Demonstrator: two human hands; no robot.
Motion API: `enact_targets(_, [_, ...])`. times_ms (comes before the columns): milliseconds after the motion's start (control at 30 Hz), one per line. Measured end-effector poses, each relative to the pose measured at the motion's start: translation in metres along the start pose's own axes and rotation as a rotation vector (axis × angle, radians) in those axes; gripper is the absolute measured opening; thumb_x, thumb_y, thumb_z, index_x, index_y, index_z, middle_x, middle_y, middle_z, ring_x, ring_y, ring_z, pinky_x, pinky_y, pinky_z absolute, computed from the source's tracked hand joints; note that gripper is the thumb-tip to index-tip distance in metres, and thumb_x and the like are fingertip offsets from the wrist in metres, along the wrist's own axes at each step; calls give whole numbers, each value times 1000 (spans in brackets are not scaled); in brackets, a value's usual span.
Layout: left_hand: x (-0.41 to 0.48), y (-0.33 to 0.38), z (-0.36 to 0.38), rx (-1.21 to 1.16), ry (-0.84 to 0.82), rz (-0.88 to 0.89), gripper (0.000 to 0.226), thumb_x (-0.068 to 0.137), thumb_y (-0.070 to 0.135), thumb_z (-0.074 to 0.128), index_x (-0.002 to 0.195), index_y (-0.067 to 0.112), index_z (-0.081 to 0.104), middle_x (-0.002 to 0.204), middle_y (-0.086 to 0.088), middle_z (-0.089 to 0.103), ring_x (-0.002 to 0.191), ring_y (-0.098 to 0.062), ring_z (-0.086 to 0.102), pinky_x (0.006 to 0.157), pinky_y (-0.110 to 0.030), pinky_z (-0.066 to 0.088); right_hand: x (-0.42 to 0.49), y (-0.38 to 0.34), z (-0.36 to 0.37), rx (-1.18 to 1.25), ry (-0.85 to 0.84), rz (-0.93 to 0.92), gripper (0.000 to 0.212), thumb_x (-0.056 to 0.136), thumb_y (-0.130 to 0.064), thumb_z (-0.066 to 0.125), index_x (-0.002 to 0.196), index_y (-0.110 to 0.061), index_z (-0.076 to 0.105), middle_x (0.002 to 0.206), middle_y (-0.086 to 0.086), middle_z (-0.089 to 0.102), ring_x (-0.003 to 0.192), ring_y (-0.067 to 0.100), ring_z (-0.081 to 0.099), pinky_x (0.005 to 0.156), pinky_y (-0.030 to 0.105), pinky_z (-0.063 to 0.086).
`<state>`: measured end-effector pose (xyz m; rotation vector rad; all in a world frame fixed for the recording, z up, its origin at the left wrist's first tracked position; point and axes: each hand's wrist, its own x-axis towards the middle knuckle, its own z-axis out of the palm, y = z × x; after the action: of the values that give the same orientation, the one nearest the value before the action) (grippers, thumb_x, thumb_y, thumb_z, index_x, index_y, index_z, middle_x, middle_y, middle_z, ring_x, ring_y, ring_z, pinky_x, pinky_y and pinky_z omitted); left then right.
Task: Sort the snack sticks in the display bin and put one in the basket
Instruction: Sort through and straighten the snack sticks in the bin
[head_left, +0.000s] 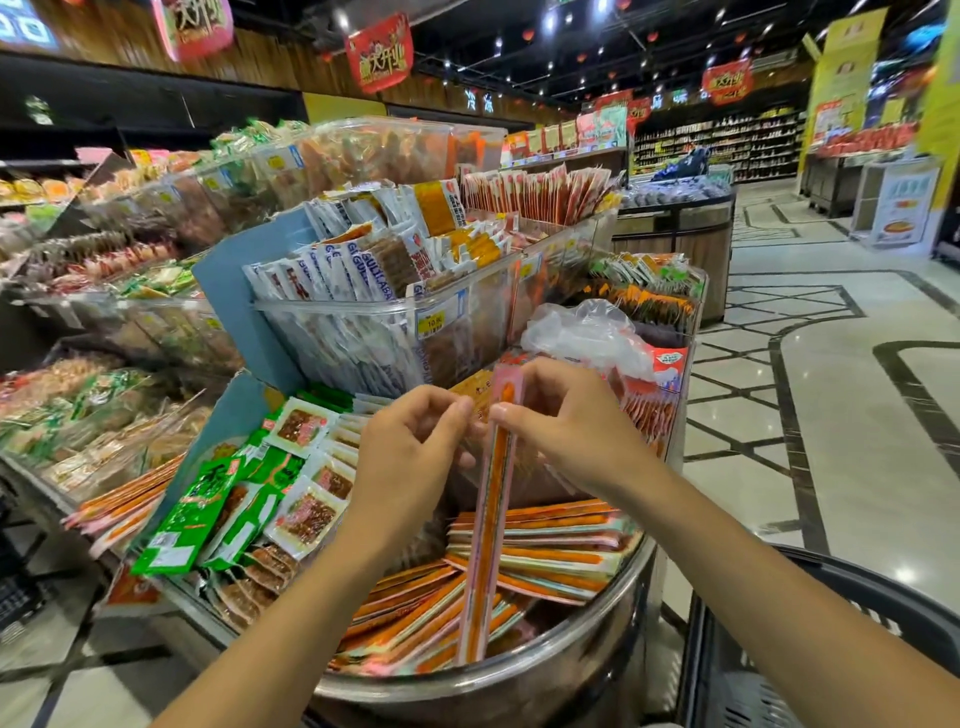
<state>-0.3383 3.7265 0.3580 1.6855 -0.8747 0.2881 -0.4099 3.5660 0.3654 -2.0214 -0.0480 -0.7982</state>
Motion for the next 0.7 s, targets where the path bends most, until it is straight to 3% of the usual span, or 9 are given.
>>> enact_targets(100, [-17,-22,3,233,-153,15,17,86,43,75,98,32,69,85,13,72,74,-7,69,67,-38,61,-1,3,-8,11,87,29,17,81,-38,72,81,-22,67,75,4,69,71,26,68,68,52,57])
enact_targets(200, [-31,-37,8,530,-293,6,45,72,66,75,107,41,63,86,23,68,74,1,65,68,-28,58,-2,5,-15,77,154,77,14,89,-20,75,81,-18,64,71,5,69,62,19,69,66,47,60])
enact_targets(433, [-20,-55,23,751,-260,103,19,86,35,72,105,36,68,82,19,68,75,-1,64,71,-30,58,-12,21,-22,24,225,133,19,88,-17,73,88,-18,55,79,7,65,69,26,68,69,50,58])
enact_targets(533, [-11,-76,30,812,-284,57,14,89,37,69,102,34,71,89,14,70,82,-5,66,75,-35,58,-21,35,-22,-146,175,153,23,84,-19,74,97,-25,56,82,-3,62,73,18,62,69,41,54])
enact_targets(700, [4,-113,43,918,-279,-35,15,89,41,68,101,33,72,94,5,75,89,-22,70,76,-38,57,-36,67,-16,-544,32,125,11,89,-37,68,85,-28,61,88,-9,62,89,16,59,84,37,52])
